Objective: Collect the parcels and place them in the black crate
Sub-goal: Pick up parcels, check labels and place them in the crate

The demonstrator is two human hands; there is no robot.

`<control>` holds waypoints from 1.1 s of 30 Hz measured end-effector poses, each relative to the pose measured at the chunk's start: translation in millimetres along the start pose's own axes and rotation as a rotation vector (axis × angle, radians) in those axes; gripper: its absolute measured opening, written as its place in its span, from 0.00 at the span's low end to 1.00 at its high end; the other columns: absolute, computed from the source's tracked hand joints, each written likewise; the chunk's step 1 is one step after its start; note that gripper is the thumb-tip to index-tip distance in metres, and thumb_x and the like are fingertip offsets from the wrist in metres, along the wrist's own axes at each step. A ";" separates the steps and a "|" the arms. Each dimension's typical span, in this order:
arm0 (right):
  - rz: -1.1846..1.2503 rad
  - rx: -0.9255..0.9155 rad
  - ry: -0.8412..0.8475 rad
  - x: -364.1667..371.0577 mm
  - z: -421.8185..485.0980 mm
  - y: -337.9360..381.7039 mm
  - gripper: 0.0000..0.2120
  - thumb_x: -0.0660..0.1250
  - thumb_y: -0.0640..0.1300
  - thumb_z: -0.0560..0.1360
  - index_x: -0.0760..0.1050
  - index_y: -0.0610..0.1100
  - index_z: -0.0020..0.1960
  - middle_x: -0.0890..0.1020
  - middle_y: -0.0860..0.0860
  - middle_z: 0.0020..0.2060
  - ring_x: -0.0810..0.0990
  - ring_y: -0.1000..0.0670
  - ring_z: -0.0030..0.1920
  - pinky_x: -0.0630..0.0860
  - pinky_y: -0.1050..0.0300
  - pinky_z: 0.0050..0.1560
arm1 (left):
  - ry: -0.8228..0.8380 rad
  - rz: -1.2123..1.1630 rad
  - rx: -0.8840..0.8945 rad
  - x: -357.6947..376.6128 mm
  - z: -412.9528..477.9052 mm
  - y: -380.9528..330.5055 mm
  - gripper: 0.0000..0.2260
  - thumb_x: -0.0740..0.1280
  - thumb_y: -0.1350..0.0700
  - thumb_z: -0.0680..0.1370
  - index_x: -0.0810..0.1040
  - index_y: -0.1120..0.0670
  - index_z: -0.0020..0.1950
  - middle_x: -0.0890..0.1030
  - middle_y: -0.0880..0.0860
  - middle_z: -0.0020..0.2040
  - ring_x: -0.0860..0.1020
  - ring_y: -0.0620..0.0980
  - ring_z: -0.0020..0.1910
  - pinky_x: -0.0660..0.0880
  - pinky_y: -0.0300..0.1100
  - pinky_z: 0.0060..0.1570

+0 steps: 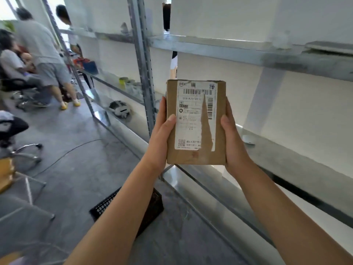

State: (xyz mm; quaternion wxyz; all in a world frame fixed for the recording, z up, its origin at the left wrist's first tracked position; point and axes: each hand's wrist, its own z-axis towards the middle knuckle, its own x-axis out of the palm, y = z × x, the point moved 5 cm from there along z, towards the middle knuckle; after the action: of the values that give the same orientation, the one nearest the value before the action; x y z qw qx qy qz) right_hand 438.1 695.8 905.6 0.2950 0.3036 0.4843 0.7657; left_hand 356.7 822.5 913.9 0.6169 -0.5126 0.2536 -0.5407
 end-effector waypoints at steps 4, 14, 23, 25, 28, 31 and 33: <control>0.098 0.001 0.143 24.0 51.4 -14.1 0.27 0.55 0.56 0.76 0.56 0.55 0.74 0.78 0.56 0.61 0.79 0.54 0.59 0.79 0.60 0.48 | -0.128 0.076 0.061 -32.3 23.3 -7.3 0.31 0.59 0.51 0.77 0.52 0.45 0.78 0.72 0.56 0.70 0.77 0.55 0.63 0.76 0.53 0.61; 0.188 0.145 0.426 84.3 114.9 -84.5 0.27 0.56 0.56 0.76 0.58 0.53 0.74 0.79 0.54 0.61 0.78 0.52 0.60 0.78 0.54 0.57 | -0.463 0.232 0.060 -108.7 25.4 4.1 0.30 0.59 0.48 0.77 0.52 0.42 0.77 0.71 0.52 0.71 0.76 0.52 0.64 0.75 0.51 0.61; 0.193 0.289 0.643 179.2 137.0 -162.0 0.26 0.57 0.57 0.76 0.57 0.59 0.73 0.76 0.56 0.64 0.77 0.54 0.61 0.78 0.61 0.52 | -0.682 0.232 -0.036 -216.2 2.3 18.0 0.29 0.60 0.47 0.77 0.54 0.41 0.77 0.72 0.52 0.71 0.73 0.55 0.67 0.69 0.59 0.66; 0.190 0.316 0.663 202.3 145.5 -180.8 0.29 0.61 0.59 0.73 0.57 0.62 0.72 0.76 0.57 0.64 0.78 0.54 0.61 0.79 0.59 0.51 | -0.701 0.237 -0.041 -247.3 3.9 22.1 0.27 0.60 0.48 0.78 0.56 0.40 0.76 0.72 0.52 0.70 0.73 0.54 0.67 0.71 0.57 0.65; 0.160 0.364 0.693 240.1 157.1 -214.1 0.34 0.64 0.59 0.71 0.54 0.62 0.73 0.75 0.57 0.65 0.78 0.55 0.60 0.80 0.56 0.51 | -0.714 0.240 -0.079 -298.9 5.3 31.4 0.21 0.61 0.47 0.78 0.62 0.33 0.69 0.75 0.48 0.68 0.76 0.52 0.64 0.77 0.48 0.57; 0.157 0.444 0.731 280.6 167.4 -255.7 0.30 0.61 0.55 0.75 0.54 0.61 0.74 0.75 0.54 0.65 0.79 0.54 0.59 0.80 0.58 0.50 | -0.723 0.205 -0.122 -353.4 3.3 47.5 0.21 0.62 0.48 0.78 0.62 0.31 0.68 0.76 0.48 0.67 0.78 0.52 0.62 0.79 0.46 0.53; 0.130 0.499 0.722 303.7 173.6 -287.8 0.28 0.60 0.53 0.77 0.54 0.59 0.74 0.75 0.52 0.65 0.80 0.55 0.57 0.79 0.61 0.48 | -0.753 0.177 -0.162 -388.3 1.1 62.6 0.24 0.62 0.48 0.78 0.60 0.33 0.72 0.76 0.48 0.66 0.79 0.52 0.61 0.79 0.46 0.51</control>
State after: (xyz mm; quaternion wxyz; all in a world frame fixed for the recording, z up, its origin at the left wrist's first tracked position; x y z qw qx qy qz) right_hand 418.9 1122.6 755.2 -0.0240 0.1084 0.7061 0.6994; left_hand 271.9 1176.0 763.9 0.6685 -0.6982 0.0947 -0.2380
